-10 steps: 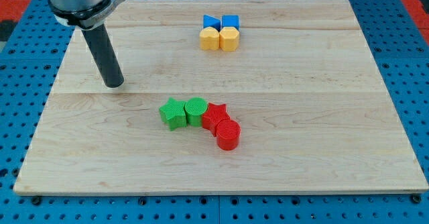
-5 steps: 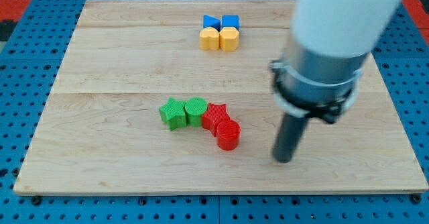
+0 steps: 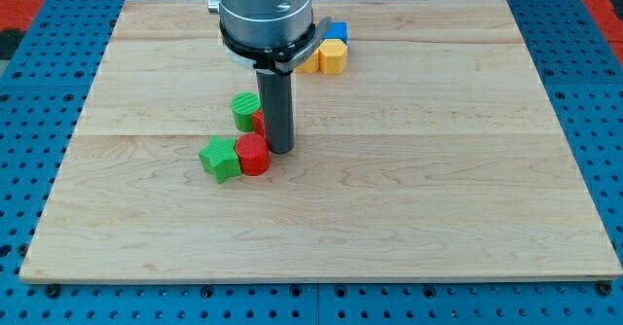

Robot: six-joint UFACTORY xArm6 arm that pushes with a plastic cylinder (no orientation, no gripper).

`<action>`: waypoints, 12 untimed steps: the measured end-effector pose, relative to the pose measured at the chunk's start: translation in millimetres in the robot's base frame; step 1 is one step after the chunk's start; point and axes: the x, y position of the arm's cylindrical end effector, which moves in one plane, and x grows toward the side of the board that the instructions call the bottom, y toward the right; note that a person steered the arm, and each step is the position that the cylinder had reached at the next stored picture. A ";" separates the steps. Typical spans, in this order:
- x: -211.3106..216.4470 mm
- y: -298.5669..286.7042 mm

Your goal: Move the red star and green circle towards the center left side of the board

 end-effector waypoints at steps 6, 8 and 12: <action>-99.2 16.5; -87.0 -61.2; -84.4 -105.6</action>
